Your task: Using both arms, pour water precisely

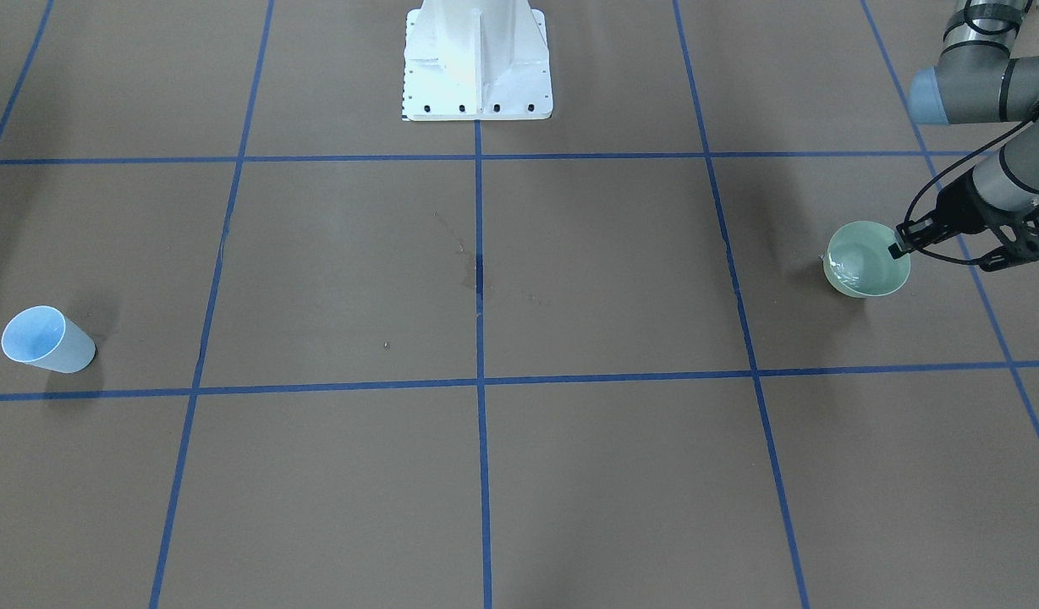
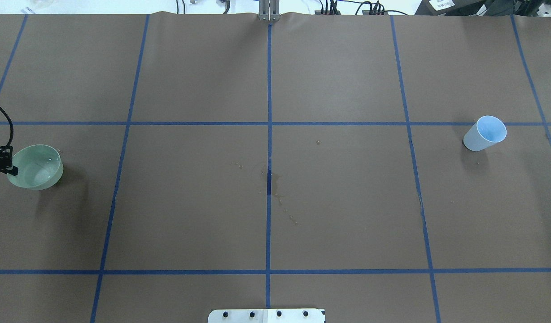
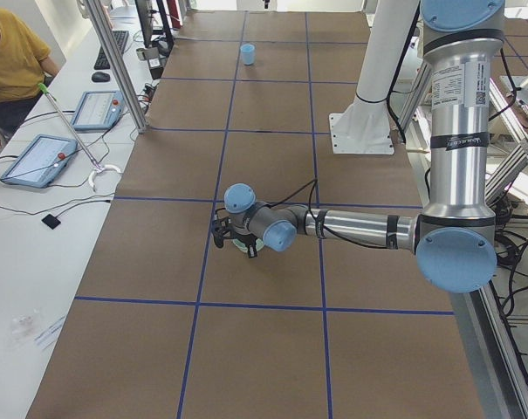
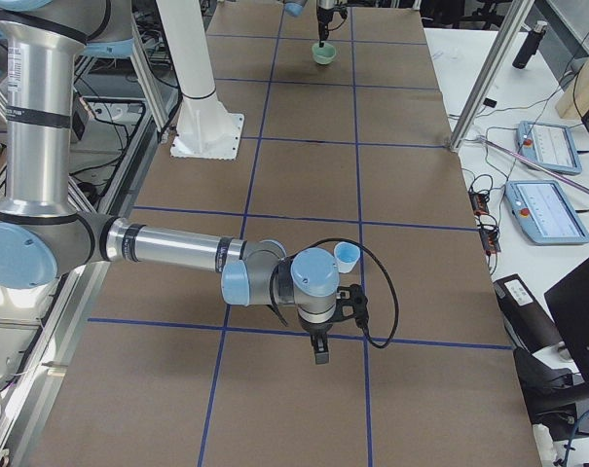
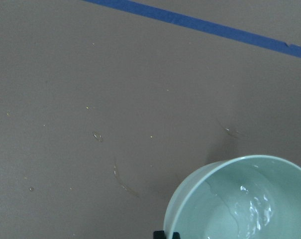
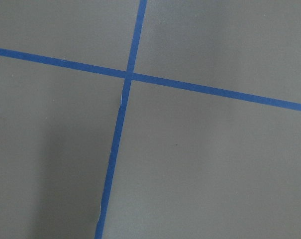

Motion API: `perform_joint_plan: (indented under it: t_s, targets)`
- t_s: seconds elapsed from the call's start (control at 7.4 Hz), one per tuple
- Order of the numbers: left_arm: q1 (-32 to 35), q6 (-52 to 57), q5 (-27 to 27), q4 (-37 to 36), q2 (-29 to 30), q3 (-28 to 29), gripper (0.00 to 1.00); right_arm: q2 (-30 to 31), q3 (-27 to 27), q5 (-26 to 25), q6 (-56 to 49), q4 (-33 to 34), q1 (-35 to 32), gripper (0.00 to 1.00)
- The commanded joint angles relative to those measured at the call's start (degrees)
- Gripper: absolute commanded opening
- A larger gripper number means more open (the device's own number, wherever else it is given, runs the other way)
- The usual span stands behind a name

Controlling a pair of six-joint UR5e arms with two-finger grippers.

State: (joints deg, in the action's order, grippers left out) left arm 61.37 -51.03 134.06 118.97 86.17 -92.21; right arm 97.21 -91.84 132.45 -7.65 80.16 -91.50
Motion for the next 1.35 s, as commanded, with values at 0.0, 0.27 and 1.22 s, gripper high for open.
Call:
perform_joint_plan:
  t_s: [0.0, 0.27, 1.22]
  targets:
    - [0.15, 0.23, 0.5, 1.96, 0.05, 1.42, 0.14, 0.0, -0.09, 0.0, 0.0, -0.01, 0.0, 1.0]
    - [0.24, 1.45, 0.5, 1.96, 0.05, 1.42, 1.0, -0.09, -0.09, 0.0, 0.0, -0.01, 0.0, 1.0]
    - [15.51, 21.2, 1.56, -0.05, 0.49, 1.5, 1.0, -0.09, 0.0, 0.18, 0.17, 0.08, 0.53, 1.0]
